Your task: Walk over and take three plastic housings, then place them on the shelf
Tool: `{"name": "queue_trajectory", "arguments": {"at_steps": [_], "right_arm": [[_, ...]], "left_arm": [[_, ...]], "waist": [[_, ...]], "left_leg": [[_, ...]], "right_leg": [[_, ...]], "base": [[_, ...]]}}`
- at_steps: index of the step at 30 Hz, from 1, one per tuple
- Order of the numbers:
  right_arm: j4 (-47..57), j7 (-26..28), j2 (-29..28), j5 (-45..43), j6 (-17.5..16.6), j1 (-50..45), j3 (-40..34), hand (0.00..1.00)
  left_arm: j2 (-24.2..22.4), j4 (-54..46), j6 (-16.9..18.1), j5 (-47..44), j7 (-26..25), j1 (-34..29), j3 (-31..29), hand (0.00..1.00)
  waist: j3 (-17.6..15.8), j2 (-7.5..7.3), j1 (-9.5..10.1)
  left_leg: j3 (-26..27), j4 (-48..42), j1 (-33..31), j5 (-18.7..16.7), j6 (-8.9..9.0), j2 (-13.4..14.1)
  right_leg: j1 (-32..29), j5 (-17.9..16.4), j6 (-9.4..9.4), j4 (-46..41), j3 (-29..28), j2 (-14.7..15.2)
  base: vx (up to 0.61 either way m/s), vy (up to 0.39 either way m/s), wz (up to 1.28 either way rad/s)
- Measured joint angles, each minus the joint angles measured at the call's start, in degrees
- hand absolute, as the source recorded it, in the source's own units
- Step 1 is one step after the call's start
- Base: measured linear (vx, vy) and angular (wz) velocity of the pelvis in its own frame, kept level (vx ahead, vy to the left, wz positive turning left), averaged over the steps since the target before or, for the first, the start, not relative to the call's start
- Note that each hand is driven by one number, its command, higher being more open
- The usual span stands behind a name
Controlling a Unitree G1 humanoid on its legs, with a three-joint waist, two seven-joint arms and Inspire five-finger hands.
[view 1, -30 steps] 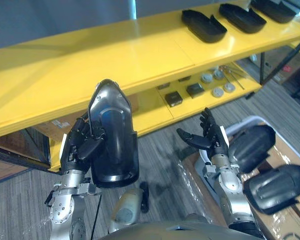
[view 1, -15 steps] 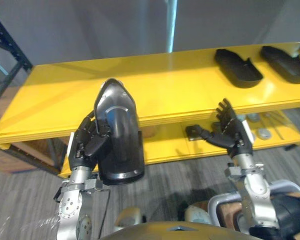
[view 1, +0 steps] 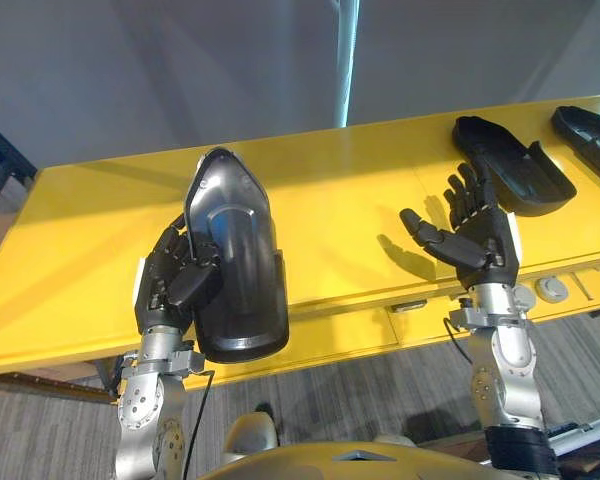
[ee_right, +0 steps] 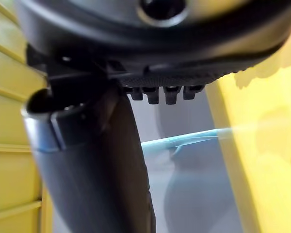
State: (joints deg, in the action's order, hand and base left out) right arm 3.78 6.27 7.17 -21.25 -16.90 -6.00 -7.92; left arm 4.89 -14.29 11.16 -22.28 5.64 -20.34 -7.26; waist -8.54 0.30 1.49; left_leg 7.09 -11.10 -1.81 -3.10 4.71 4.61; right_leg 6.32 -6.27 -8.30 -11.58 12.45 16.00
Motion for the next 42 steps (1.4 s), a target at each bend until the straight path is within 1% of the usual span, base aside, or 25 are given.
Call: {"name": "queue_trajectory", "arguments": {"at_steps": [1,2,4,6,7,8,10,11,12,14,15,17,18,19,21,22,23,24,25,27,29,32,37,39,42], "right_arm": [[0.76,-0.56,-0.88,0.76,-0.01,-1.12,0.67,1.0],[1.35,-0.64,-1.12,0.94,-0.01,-2.06,1.16,1.0],[1.65,-0.71,-1.01,3.04,-0.1,-2.4,1.09,1.0],[2.3,-0.71,-0.65,3.46,-0.15,-2.44,1.02,1.0],[4.89,-0.56,-0.57,4.8,-0.15,-2.9,0.73,1.0],[5.59,-0.54,-0.5,4.91,-0.15,-3.07,0.64,1.0],[10.32,-0.35,1.4,7.12,-0.15,-3.29,0.62,1.0],[10.81,-0.29,1.77,7.26,-0.15,-3.26,0.62,1.0],[12.34,0.05,3.05,7.51,-0.14,-3.01,0.62,1.0],[12.84,0.59,4.56,7.7,-0.01,-2.45,0.65,1.0],[12.82,0.55,4.7,8.15,0.53,-2.43,0.66,1.0],[12.76,0.51,4.71,9.17,1.46,-2.46,0.65,1.0],[12.63,0.51,4.72,9.18,1.82,-2.49,0.66,1.0],[12.6,0.5,4.8,9.17,2.17,-2.68,0.55,1.0],[11.87,0.61,4.96,9.14,2.9,-2.78,0.57,1.0],[11.54,0.67,4.95,9.14,3.04,-2.88,0.6,1.0],[11.11,0.86,4.97,9.1,3.37,-3.2,0.61,1.0],[10.51,1.18,4.97,9.06,3.8,-3.33,0.68,1.0],[10.14,1.38,4.97,9.04,3.99,-3.4,0.72,1.0],[9.73,2.23,4.98,8.94,4.14,-4.66,0.96,1.0],[9.46,2.89,5.02,8.9,4.13,-5.15,1.89,1.0],[9.33,3.41,5.88,8.82,4.13,-6.21,3.85,1.0],[9.14,3.69,6.23,9.04,4.15,-6.79,7.99,1.0],[9.14,3.7,6.21,9.07,4.16,-6.8,8.21,1.0],[9.15,3.38,6.2,9.06,4.39,-6.88,8.31,1.0]], "left_arm": [[0.04,-1.1,-0.5,0.15,0.01,-0.32,-0.07,0.0],[0.14,-2.57,-0.59,0.31,0.18,-0.43,-0.15,0.0],[0.21,-4.69,-1.36,0.08,0.87,-0.18,-0.19,0.0],[0.28,-5.64,-2.27,-0.13,2.13,0.57,0.08,0.0],[0.59,-6.07,-3.08,-0.41,3.18,1.78,0.5,0.0],[0.72,-6.08,-3.31,-0.42,3.27,2.22,0.71,0.0],[1.9,-6.21,-6.3,-3.72,4.23,6.3,1.8,0.0],[2.11,-6.21,-6.59,-4.29,4.23,6.83,1.97,0.0],[2.58,-6.27,-7.52,-4.54,4.05,8.73,2.21,0.0],[3.06,-6.35,-9.27,-4.52,2.72,11.09,2.22,0.0],[3.69,-6.47,-10.51,-4.68,1.7,12.32,2.18,0.0],[4.87,-6.45,-12.74,-4.71,-0.34,13.97,2.17,0.0],[5.19,-6.36,-14.0,-4.98,-1.89,14.68,2.09,0.0],[5.23,-5.79,-15.1,-5.6,-3.2,15.62,1.99,0.0],[5.55,-3.1,-15.68,-6.71,-5.54,17.66,1.93,0.0],[5.89,-1.81,-15.92,-6.81,-6.54,18.79,1.9,0.0],[7.02,1.47,-16.18,-6.9,-8.58,21.56,1.86,0.0],[8.18,5.4,-16.17,-6.54,-10.77,24.62,1.62,0.0],[8.87,7.53,-16.17,-6.41,-12.0,26.12,1.53,0.0],[11.33,17.08,-16.17,-6.9,-16.08,32.5,0.25,0.0],[13.18,23.32,-16.17,-7.33,-18.46,36.22,-1.35,0.0],[14.68,30.24,-16.17,-10.47,-21.81,41.24,-2.66,0.0],[15.02,34.59,-16.17,-13.21,-26.49,44.98,-2.47,0.0],[15.02,35.32,-16.17,-13.77,-28.1,45.48,-2.55,0.0],[15.02,37.42,-16.76,-15.65,-29.06,45.69,-2.58,0.0]], "waist": [[0.03,0.09,-0.09],[0.04,0.1,-0.13],[0.11,0.05,-0.49],[0.36,0.49,-1.31],[0.48,0.7,-1.93],[0.5,0.77,-1.93],[0.73,0.9,-2.45],[0.73,0.9,-2.55],[0.75,0.92,-2.99],[0.92,1.21,-3.45],[0.99,1.11,-3.43],[1.33,0.8,-3.75],[1.54,0.89,-4.69],[1.78,1.17,-5.08],[2.04,1.57,-5.06],[2.04,1.58,-5.08],[2.12,1.56,-5.45],[2.12,1.58,-6.4],[2.17,1.64,-6.6],[2.17,1.62,-7.26],[2.18,1.6,-8.39],[2.19,1.58,-9.18],[2.19,1.59,-9.85],[2.19,1.59,-10.31],[2.18,1.6,-10.94]], "left_leg": [[0.79,1.08,0.84,-0.01,-0.16,-0.17],[1.37,2.41,1.28,0.25,-0.49,-0.11],[2.11,3.73,1.29,0.84,-0.39,-0.12],[2.33,4.84,1.2,1.56,-0.36,-0.13],[2.6,5.83,1.22,2.24,-0.25,-0.13],[2.71,5.98,1.22,2.35,-0.22,-0.13],[3.16,7.04,1.37,3.2,0.0,0.31],[3.26,7.26,1.46,3.25,0.02,0.34],[3.59,7.91,1.52,3.78,0.03,0.38],[4.34,9.04,1.92,4.62,0.1,0.73],[5.48,9.86,2.68,4.95,0.2,1.04],[6.6,10.82,3.33,5.35,0.26,1.08],[6.84,11.5,3.51,5.66,0.28,1.09],[7.47,12.16,3.78,6.19,0.32,1.19],[9.4,13.29,4.91,7.06,0.68,1.71],[9.86,13.63,5.34,7.41,0.62,1.86],[10.2,14.17,5.71,7.84,0.8,2.14],[10.47,15.19,6.32,8.56,0.86,2.32],[10.77,15.71,6.66,8.82,1.01,2.45],[12.27,15.88,7.16,9.04,1.12,2.97],[12.95,15.89,7.23,9.12,1.22,3.25],[13.73,15.9,7.04,9.2,1.33,3.55],[14.58,15.89,6.75,9.47,1.59,4.08],[14.6,15.88,6.57,9.48,1.59,4.1],[14.92,15.87,6.25,9.52,1.54,4.08]], "right_leg": [[0.12,0.73,0.23,0.57,0.05,0.14],[-0.08,1.5,-0.15,1.47,0.24,0.02],[-0.13,2.17,-0.51,2.88,0.98,-0.07],[-0.13,2.82,-0.38,4.21,1.81,-0.4],[-0.25,2.9,-0.4,4.88,1.99,-0.5],[-0.3,2.9,-0.39,4.94,2.04,-0.55],[-0.38,3.31,-0.06,5.78,2.11,-1.24],[-0.43,3.32,-0.06,5.85,2.11,-1.28],[-0.81,3.43,-0.06,5.87,2.05,-1.32],[-1.38,4.45,0.44,6.34,1.53,-1.76],[-1.34,4.91,0.64,7.06,1.21,-2.11],[-1.37,5.04,0.43,7.92,1.15,-2.16],[-1.62,5.19,0.21,8.08,1.02,-2.27],[-2.24,5.45,0.1,8.06,0.4,-2.43],[-2.81,5.98,0.37,8.25,-1.33,-3.08],[-2.78,6.11,0.31,8.44,-1.7,-3.27],[-2.78,6.35,0.17,8.72,-1.95,-3.61],[-2.84,6.5,0.3,8.72,-2.18,-3.94],[-2.94,6.58,0.39,8.72,-2.47,-4.17],[-3.48,6.98,0.58,8.88,-3.82,-4.78],[-3.95,7.25,0.63,8.88,-4.55,-5.09],[-4.73,7.62,0.66,8.9,-5.36,-5.44],[-5.65,7.9,0.9,8.89,-6.28,-6.08],[-5.83,7.97,0.92,8.89,-6.34,-6.12],[-6.33,8.25,1.01,8.9,-6.7,-6.14]], "base": [[0.05,0.116,-0.31],[0.03,0.084,-0.26],[-0.01,0.009,-0.2],[-0.05,-0.017,-0.09],[-0.04,-0.013,-0.02],[-0.06,-0.016,-0.04],[-0.07,-0.019,-0.07],[-0.09,-0.024,-0.1],[-0.1,-0.012,-0.13],[-0.11,0.001,-0.26],[-0.12,0.003,-0.41],[-0.1,-0.004,-0.32],[-0.09,-0.001,-0.18],[-0.08,0.004,-0.24],[-0.06,0.004,-0.42],[-0.06,-0.014,-0.38],[-0.06,-0.027,-0.21],[-0.06,-0.029,-0.17],[-0.06,-0.02,-0.25],[-0.06,-0.01,-0.31],[-0.03,-0.005,-0.23],[-0.01,-0.001,-0.15],[0.0,-0.008,-0.09],[0.0,0.0,0.0],[0.0,0.005,-0.03]]}}
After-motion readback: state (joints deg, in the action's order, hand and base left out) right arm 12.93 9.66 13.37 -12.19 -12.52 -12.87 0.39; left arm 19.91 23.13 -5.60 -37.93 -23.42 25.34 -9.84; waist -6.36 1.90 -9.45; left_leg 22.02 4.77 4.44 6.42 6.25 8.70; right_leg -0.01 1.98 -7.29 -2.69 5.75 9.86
